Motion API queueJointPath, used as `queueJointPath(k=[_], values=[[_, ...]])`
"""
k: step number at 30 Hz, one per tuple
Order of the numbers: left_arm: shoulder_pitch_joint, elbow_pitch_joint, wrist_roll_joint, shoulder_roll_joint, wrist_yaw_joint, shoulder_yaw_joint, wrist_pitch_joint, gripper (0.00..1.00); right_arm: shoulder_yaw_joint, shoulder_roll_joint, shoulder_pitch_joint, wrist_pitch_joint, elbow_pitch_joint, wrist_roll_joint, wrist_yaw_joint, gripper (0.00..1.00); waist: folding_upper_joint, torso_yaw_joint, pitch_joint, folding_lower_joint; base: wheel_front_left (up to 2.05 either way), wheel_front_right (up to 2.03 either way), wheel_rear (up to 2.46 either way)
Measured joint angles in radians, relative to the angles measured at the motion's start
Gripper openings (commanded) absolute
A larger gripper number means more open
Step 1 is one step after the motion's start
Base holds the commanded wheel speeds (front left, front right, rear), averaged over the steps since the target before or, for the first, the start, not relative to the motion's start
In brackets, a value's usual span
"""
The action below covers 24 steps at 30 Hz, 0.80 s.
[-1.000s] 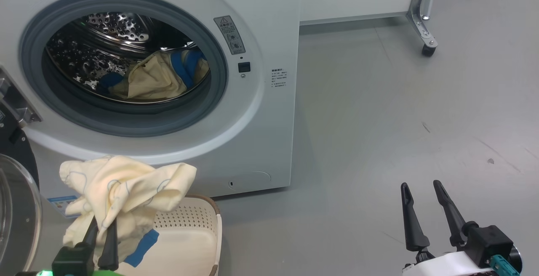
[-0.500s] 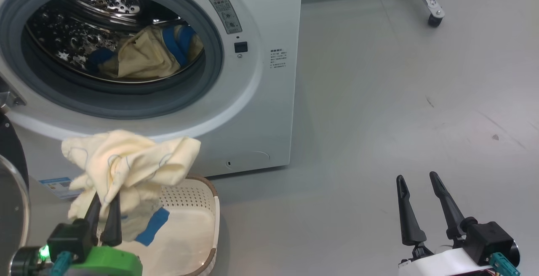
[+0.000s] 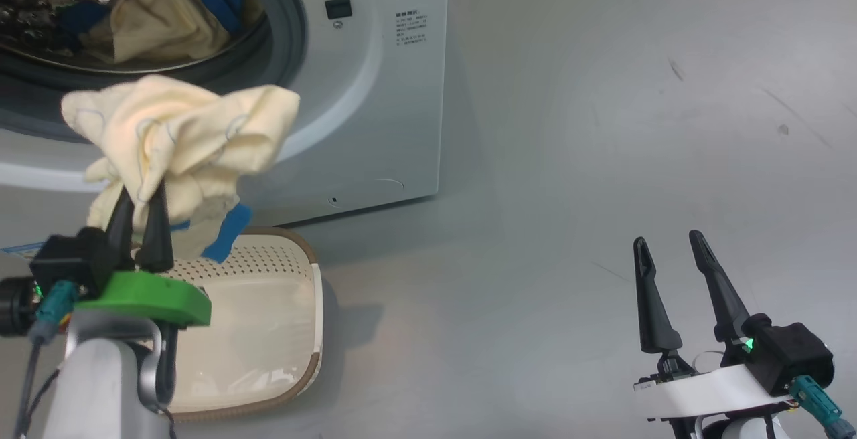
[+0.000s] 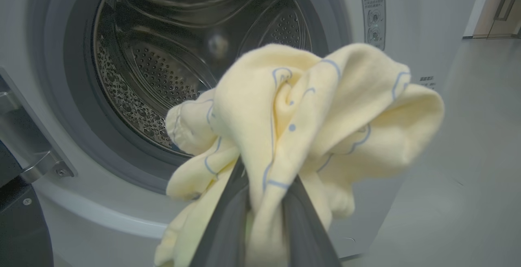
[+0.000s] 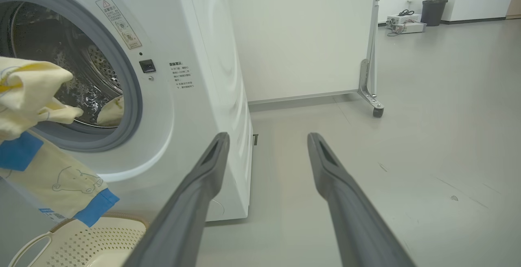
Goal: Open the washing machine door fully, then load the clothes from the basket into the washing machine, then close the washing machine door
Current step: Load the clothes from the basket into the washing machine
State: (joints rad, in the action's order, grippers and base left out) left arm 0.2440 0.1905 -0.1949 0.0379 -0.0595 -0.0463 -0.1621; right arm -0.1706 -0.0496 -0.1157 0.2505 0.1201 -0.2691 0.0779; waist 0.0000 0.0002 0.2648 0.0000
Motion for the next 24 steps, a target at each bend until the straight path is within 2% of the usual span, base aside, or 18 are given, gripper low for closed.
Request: queueJointPath(k=[5, 10, 24], values=[[0.119, 0.037, -0.036, 0.014, 0.000, -0.042, 0.041, 0.00, -0.001, 0.000, 0.028, 0.000, 0.014, 0.000, 0.000, 1.00, 0.0000, -0.027, 0.068, 0.0000, 0.00, 0.00, 0.00], [0.238, 0.088, -0.076, 0.053, -0.008, -0.081, 0.101, 0.00, -0.004, 0.000, 0.056, 0.000, 0.026, -0.001, 0.000, 1.00, 0.0000, -0.056, 0.137, 0.0000, 0.00, 0.00, 0.00], [0.501, 0.188, -0.150, 0.233, -0.017, -0.180, 0.329, 0.00, -0.021, 0.002, 0.140, 0.001, 0.045, -0.031, 0.003, 1.00, 0.0000, -0.141, 0.320, 0.0002, 0.00, 0.00, 0.00]])
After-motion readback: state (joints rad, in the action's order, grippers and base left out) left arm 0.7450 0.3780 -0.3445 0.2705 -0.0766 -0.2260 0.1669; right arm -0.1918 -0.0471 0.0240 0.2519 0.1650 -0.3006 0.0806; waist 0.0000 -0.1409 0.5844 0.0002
